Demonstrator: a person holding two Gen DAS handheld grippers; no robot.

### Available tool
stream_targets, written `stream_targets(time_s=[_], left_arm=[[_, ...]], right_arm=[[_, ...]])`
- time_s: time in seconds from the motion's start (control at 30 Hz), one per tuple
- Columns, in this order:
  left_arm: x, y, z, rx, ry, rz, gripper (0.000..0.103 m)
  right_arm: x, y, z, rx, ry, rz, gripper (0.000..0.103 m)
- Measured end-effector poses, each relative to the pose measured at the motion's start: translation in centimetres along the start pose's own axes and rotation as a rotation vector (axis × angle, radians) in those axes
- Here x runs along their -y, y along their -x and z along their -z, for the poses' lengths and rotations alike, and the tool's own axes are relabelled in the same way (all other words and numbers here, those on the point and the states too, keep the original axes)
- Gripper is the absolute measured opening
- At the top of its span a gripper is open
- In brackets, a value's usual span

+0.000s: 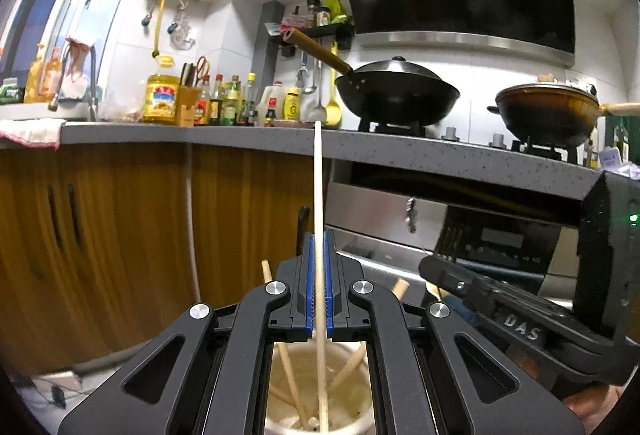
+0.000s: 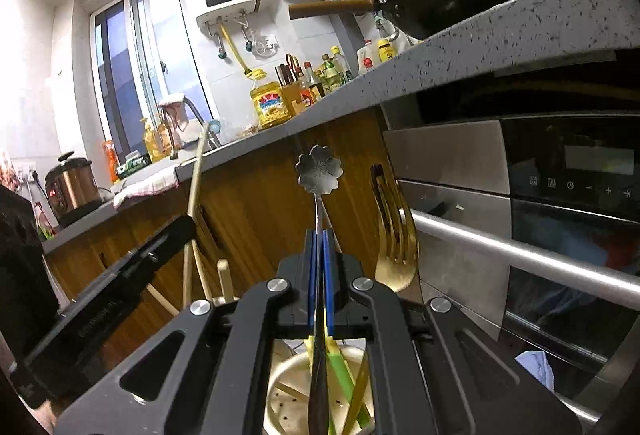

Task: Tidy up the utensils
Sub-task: 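Lift the chopstick toward the holder with the left tool while the right tool lifts the flower spoon, then drop the chopstick into the tall cup with left tool while right drops flower spoon in short cup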

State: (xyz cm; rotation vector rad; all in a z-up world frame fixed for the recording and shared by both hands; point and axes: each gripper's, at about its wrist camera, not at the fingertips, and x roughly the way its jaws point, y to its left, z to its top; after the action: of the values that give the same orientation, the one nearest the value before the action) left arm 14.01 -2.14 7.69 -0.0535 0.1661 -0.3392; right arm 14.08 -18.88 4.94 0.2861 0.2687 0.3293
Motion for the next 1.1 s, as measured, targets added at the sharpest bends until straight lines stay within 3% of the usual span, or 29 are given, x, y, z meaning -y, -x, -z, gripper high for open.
stream_targets(time_s=[0.27,0.57,0.73,1.1], left_arm=[[-0.6,2.1,1.5,-0.013,0.017,0.011,0.005],[-0.7,1.2,-0.5,0.020,0.037,-0.002,0.005],[-0.6,0.2,-0.1,-0.010,0.026,-0.013,0.005],[-0.9,2.2,2.7,-0.076,0.009,0.007,0.005]], right_arm=[[0.7,0.5,0.9,-0.015,-0.027,-0.009,0.003],[-0.4,-0.2,-1.2,0.062,-0.019,0.031,0.003],[-0.5,-1.2,-0.4,0.050,0.004,0.064,0.003],[1.0,1.3,2.0,0.000,-0.004,0.016,0.003]])
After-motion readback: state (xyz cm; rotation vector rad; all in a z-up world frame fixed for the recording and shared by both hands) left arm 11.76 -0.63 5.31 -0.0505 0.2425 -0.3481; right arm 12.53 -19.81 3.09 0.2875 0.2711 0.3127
